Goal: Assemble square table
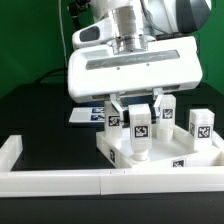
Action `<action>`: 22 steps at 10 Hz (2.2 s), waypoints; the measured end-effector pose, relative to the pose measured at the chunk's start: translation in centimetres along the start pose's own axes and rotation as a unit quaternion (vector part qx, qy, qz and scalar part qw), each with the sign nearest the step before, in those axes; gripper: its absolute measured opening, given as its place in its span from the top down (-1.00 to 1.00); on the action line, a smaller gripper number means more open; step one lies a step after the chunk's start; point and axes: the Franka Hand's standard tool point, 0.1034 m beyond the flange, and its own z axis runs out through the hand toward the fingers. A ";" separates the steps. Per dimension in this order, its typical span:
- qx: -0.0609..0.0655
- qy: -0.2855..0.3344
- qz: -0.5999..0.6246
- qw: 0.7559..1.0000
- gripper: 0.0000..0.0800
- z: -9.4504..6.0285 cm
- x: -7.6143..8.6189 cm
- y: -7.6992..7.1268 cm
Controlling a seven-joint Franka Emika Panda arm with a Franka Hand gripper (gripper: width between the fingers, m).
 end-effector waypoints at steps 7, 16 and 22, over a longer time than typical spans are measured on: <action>-0.003 -0.007 0.018 1.000 0.27 0.4 -0.9 -0.1; 0.000 -0.012 0.028 1.000 -0.62 0.5 -1.1 -0.6; 0.000 -0.012 0.029 1.000 -0.62 0.5 -1.1 -0.6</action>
Offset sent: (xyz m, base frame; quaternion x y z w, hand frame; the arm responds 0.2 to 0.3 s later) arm -0.0033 -0.0046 -0.0071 -0.0306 0.0076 0.0052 0.9995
